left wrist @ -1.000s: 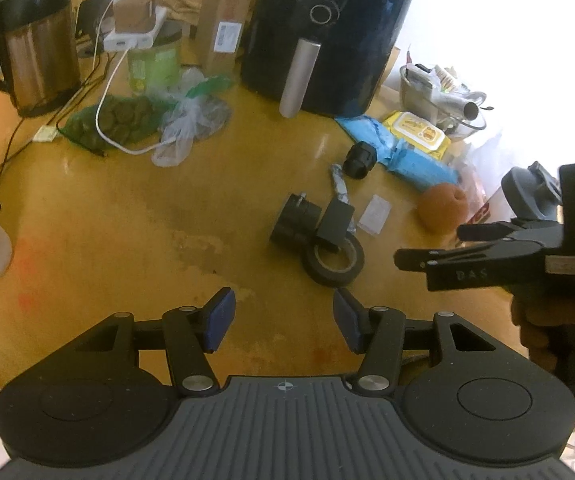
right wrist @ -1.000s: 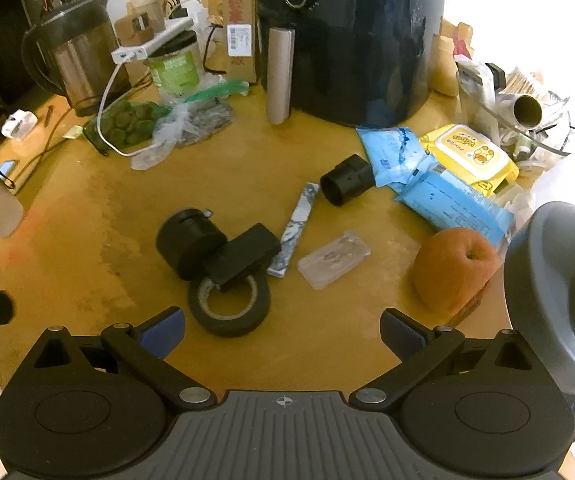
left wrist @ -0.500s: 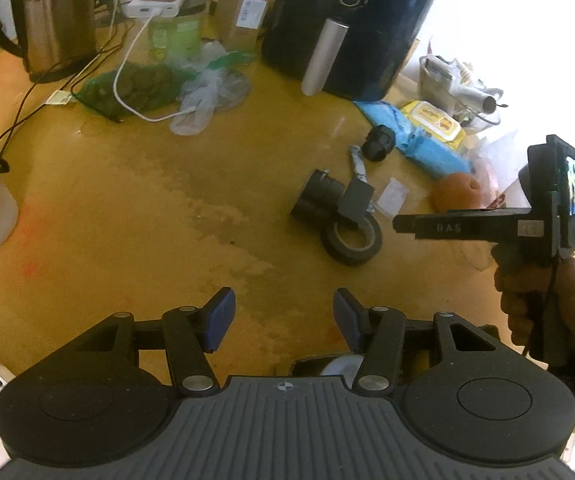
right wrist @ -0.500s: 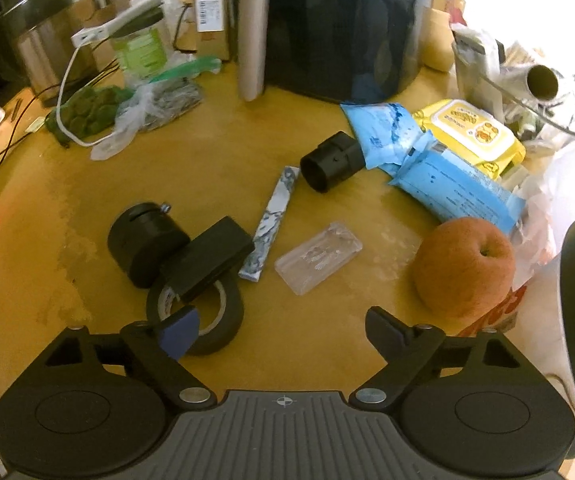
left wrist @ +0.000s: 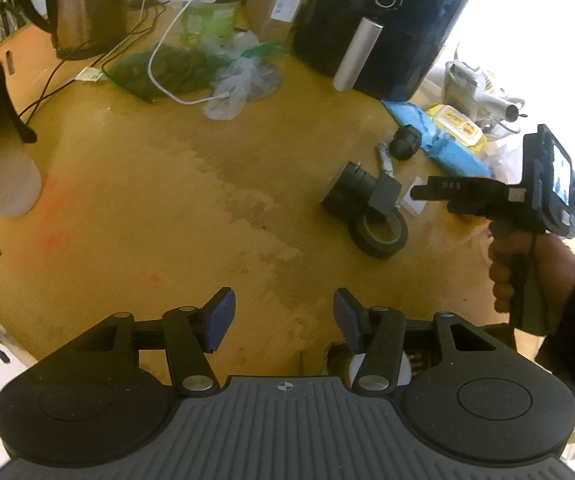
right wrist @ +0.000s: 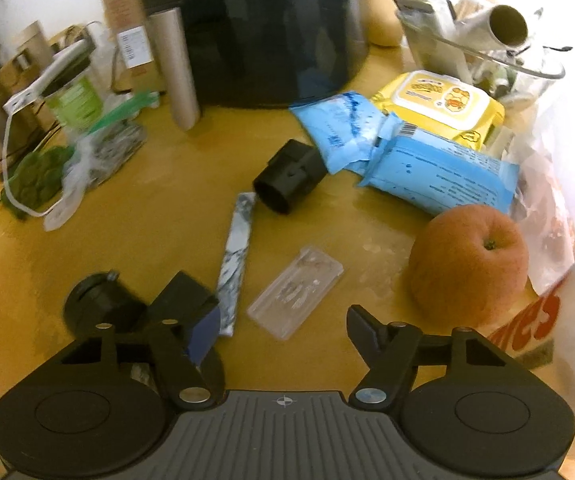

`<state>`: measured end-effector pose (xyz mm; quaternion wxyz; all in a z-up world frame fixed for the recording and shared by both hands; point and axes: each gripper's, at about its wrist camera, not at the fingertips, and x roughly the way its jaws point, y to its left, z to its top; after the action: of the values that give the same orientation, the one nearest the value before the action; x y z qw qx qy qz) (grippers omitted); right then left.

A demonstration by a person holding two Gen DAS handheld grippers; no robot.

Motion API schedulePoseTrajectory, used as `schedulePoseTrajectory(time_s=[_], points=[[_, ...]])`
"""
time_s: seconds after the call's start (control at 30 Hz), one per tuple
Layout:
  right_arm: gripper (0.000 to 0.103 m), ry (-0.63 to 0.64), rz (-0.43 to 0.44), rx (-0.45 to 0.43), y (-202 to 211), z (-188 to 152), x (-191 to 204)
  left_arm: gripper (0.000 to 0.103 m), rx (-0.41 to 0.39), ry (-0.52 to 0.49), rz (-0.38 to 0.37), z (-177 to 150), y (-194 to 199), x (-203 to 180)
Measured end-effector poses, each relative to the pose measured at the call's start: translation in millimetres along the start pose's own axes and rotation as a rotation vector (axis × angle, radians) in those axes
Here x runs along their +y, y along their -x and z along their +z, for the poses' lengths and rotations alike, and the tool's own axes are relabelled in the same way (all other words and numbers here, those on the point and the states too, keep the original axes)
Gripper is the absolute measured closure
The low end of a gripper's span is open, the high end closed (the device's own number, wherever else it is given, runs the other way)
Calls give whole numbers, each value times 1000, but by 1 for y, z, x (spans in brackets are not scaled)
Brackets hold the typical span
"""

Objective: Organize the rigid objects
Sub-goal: 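Grasp the clear plastic case with the right gripper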

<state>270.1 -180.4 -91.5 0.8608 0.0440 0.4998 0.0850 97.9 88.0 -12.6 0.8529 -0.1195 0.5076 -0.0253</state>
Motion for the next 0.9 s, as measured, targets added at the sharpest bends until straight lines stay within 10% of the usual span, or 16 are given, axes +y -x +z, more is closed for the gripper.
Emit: schedulePoseTrajectory(time_s=[0.4, 0.6, 0.9], points=[[36, -22, -71, 2, -33, 5, 2, 49, 8, 39, 31, -9, 5, 17], [67, 26, -128, -15, -34, 6, 7, 49, 7, 43, 31, -8, 3, 17], [68, 21, -86, 16, -26, 5, 0, 49, 4, -28, 9, 3, -5, 2]])
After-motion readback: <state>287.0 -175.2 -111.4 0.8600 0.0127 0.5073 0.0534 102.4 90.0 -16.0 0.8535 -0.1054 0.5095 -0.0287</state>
